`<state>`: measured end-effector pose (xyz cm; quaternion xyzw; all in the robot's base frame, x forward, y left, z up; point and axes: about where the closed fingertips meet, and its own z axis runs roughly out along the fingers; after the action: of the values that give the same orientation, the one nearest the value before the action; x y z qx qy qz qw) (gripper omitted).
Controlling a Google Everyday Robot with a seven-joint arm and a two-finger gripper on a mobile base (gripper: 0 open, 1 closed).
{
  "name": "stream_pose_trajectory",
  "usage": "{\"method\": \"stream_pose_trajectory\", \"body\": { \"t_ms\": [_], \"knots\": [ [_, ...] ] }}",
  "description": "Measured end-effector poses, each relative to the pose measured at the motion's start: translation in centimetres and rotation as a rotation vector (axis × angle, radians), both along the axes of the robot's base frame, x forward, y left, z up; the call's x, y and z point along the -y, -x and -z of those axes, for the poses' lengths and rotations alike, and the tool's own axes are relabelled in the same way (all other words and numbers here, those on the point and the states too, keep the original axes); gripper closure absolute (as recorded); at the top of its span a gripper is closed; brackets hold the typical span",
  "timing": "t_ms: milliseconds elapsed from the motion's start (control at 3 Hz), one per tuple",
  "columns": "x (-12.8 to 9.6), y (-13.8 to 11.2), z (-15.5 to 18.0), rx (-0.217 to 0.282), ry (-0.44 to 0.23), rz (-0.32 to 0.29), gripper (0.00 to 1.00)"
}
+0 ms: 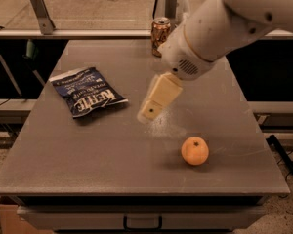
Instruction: Pick blue chip bag
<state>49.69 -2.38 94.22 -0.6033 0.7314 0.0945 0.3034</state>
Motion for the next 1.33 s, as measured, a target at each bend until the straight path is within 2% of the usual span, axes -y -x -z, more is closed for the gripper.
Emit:
{"method": "stream_pose_trajectory", "body": {
  "t_ms": [333, 667, 1000, 1333],
  "knots": [
    [-7.5, -2.7, 0.8, 0.031, -0.086, -0.003, 0.00],
    [-8.3, -3.3, -0.1, 0.046, -0.122, 0.028, 0.00],
    [-8.2, -3.1, -0.1, 0.045, -0.116, 0.022, 0.00],
    [-10.0, -3.8, 1.1, 0.046, -0.167, 0.027, 0.00]
  ]
}}
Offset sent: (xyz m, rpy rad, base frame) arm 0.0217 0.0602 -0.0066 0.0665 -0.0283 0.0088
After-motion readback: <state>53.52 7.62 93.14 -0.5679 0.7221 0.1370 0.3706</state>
